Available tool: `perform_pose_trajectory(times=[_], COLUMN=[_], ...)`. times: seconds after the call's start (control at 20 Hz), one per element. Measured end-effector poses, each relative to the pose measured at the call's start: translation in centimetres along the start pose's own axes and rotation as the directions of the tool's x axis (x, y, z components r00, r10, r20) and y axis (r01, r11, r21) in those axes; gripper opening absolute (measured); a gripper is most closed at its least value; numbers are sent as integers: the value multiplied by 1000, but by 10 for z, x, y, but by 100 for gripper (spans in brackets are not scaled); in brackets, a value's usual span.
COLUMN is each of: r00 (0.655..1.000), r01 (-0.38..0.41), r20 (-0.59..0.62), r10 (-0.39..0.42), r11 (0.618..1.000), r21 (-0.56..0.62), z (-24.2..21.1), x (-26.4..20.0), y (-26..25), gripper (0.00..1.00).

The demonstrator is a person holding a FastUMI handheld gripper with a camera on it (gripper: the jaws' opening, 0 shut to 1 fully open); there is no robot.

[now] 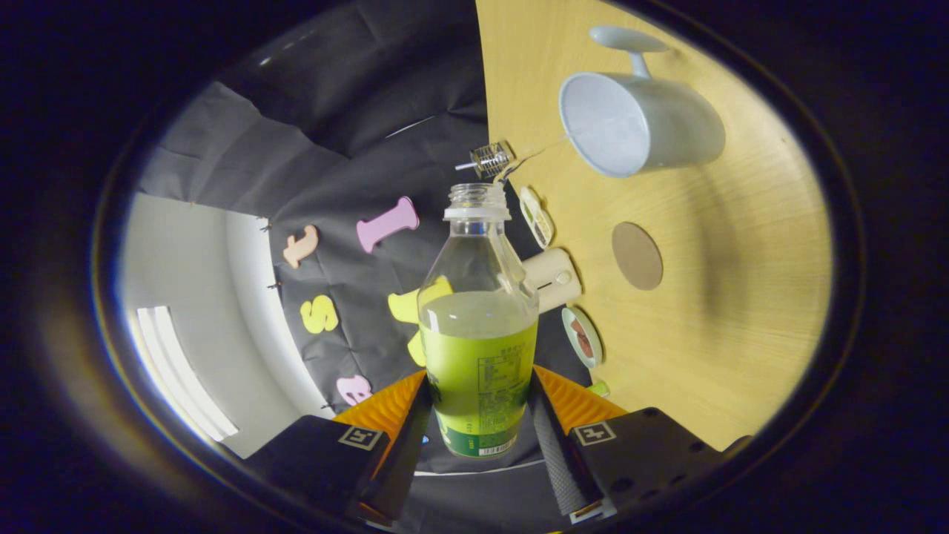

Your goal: Take the bottle from table, then pour the juice into the cup, finally place the bottle on the coaster

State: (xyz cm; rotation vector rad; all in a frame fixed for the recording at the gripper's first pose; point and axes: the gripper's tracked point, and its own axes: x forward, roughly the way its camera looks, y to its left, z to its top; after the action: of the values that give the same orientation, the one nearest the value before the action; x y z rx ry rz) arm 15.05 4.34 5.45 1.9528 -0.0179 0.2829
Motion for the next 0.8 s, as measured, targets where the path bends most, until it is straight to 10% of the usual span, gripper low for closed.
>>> perform_pose_trajectory(times=[0.8], r00=[999], r01=[-53], r20=[0], r10=[53], r11=[997], r21=[63], z=[-7], x=[3], y=[21], gripper=[78])
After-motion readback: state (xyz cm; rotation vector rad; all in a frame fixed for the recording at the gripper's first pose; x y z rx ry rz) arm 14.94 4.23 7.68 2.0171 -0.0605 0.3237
